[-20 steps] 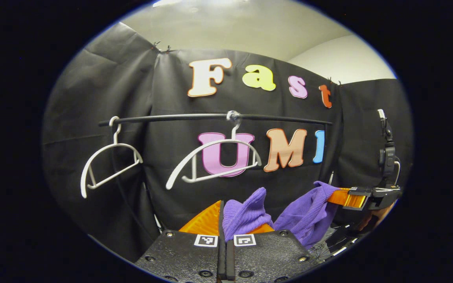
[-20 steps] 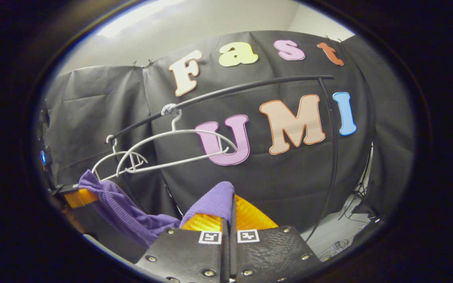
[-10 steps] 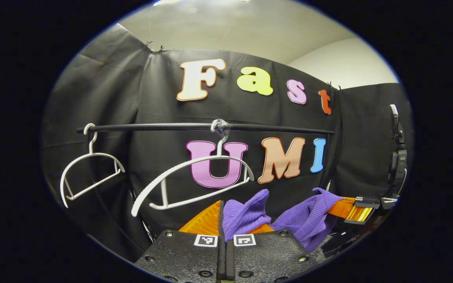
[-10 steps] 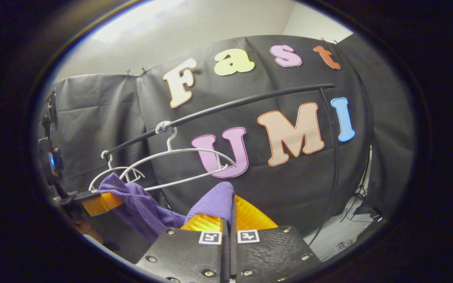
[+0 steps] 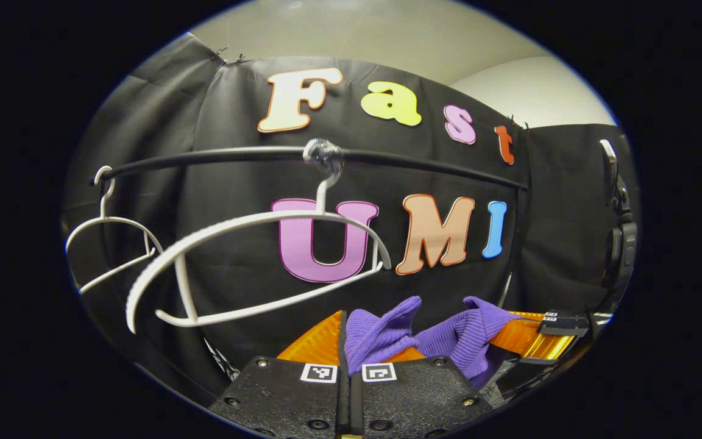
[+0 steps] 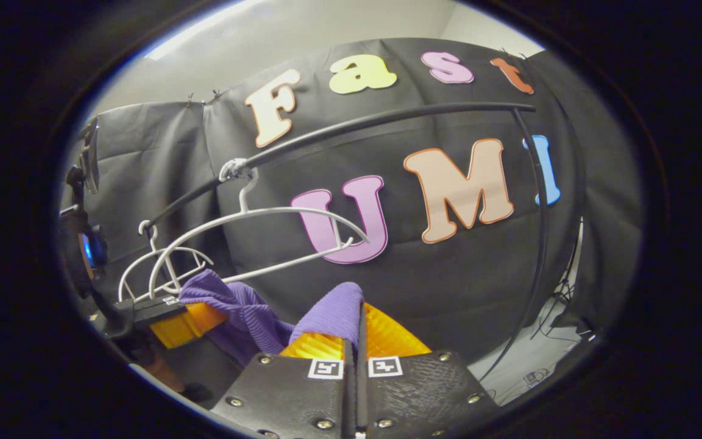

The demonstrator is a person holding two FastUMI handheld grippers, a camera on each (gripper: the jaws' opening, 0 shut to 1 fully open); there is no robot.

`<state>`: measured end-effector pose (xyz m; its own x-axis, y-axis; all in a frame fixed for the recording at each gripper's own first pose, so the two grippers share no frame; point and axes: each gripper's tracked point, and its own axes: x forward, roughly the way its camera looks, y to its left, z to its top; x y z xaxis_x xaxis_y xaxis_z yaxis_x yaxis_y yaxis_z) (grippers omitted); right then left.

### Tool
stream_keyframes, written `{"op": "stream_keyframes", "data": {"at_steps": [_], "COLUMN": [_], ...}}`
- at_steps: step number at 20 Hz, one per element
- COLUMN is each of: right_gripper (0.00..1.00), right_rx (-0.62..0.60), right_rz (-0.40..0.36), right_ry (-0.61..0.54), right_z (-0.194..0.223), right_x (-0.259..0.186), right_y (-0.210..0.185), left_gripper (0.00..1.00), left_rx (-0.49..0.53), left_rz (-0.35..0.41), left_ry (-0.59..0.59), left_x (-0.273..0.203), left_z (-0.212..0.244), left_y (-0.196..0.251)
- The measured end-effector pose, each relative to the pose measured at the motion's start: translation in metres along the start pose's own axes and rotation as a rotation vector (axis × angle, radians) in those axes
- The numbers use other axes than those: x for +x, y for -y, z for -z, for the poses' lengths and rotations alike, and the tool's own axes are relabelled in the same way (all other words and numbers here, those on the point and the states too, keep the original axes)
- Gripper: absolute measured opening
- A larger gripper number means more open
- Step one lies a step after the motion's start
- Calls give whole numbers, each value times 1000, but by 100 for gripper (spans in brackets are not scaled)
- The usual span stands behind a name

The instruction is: Grasp the clothes on the hanger with both hands and then place them into the laundry hamper below.

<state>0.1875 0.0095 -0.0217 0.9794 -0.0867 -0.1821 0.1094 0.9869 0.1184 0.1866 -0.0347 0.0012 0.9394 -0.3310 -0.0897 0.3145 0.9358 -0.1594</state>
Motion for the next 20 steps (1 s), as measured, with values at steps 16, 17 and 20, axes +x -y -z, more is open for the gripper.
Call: {"op": "stream_keyframes", "data": {"at_steps": [16,17,20], "right_gripper": [1,1,1], "right_rx": [4,8,21], "right_rz": [76,79,95], "right_ry": [-339,-368,-441], "right_z": [149,162,202], "right_x": [82,85,94], "right_y": [46,50,62], "left_gripper": [1,1,1], "left_rx": [18,12,-38], "left_rz": [35,45,77], "left_ry": [-314,-330,-360], "left_x": [70,73,82], "left_z": [178,190,223], "left_y": [-1,-1,4]}}
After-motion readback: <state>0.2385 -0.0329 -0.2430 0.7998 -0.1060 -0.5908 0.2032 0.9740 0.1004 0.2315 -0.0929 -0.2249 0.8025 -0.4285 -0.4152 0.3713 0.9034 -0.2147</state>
